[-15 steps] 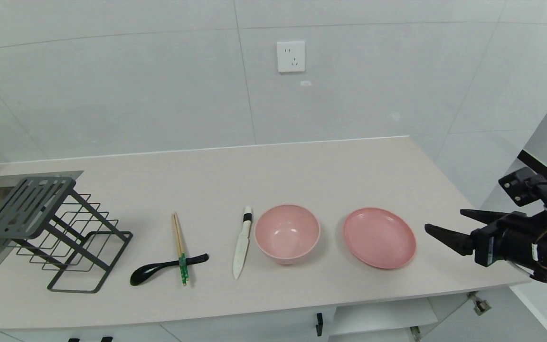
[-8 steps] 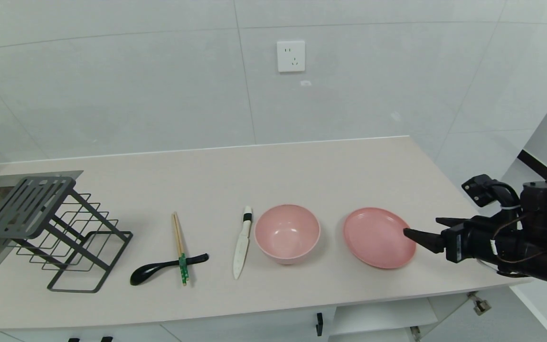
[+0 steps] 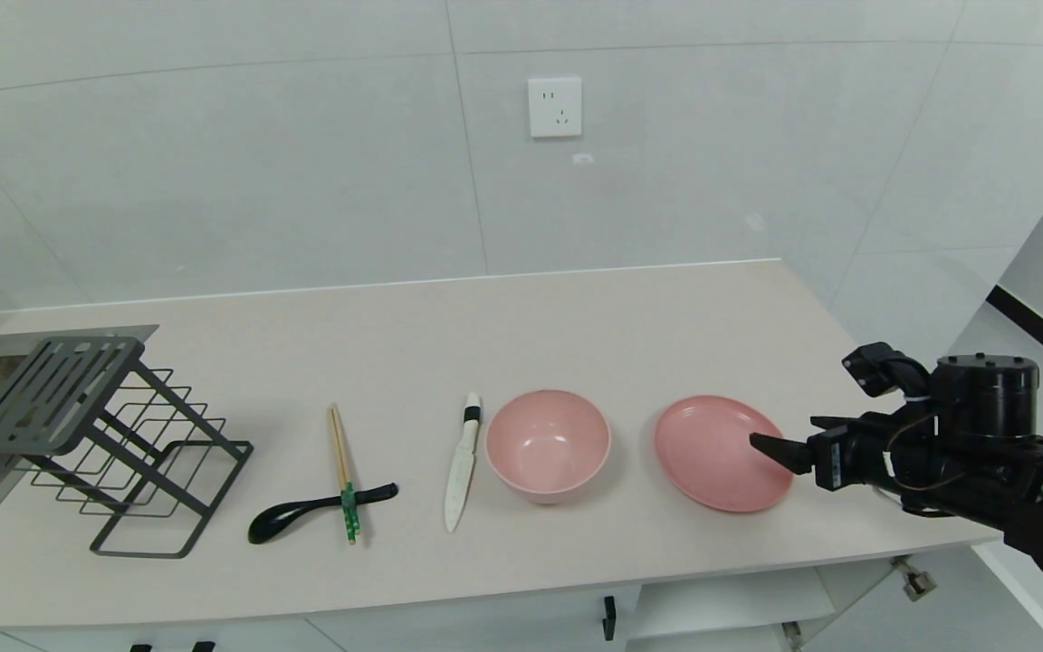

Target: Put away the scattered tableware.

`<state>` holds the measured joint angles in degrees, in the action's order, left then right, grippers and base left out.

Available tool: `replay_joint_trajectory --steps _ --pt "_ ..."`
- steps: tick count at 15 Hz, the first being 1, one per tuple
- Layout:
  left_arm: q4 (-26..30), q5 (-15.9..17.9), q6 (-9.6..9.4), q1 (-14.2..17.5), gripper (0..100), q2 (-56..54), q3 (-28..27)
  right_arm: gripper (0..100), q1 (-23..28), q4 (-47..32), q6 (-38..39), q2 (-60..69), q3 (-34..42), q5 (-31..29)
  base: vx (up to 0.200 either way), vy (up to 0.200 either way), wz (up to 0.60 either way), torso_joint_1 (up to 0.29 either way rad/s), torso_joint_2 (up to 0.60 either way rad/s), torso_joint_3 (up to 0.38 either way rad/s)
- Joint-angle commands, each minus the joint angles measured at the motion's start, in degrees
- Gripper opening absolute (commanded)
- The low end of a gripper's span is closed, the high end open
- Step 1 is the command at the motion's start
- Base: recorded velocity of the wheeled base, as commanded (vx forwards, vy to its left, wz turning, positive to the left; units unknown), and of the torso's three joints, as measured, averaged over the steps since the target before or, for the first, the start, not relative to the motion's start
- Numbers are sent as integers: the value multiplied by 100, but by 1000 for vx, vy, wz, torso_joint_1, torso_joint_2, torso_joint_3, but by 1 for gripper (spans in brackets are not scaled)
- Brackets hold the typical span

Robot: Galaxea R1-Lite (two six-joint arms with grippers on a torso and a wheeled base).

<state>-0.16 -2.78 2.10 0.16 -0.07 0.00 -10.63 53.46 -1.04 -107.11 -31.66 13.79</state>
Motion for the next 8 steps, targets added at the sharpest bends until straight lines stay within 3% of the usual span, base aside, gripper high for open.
replay_joint_trajectory --steps 1,8 --pt "-2 -3 1 2 100 7 0 100 140 121 -2 -583 -446 1 0 0 0 0 0 0" --pt "-2 -3 1 2 100 7 0 100 228 420 -2 -1374 -833 19 0 0 0 0 0 0"
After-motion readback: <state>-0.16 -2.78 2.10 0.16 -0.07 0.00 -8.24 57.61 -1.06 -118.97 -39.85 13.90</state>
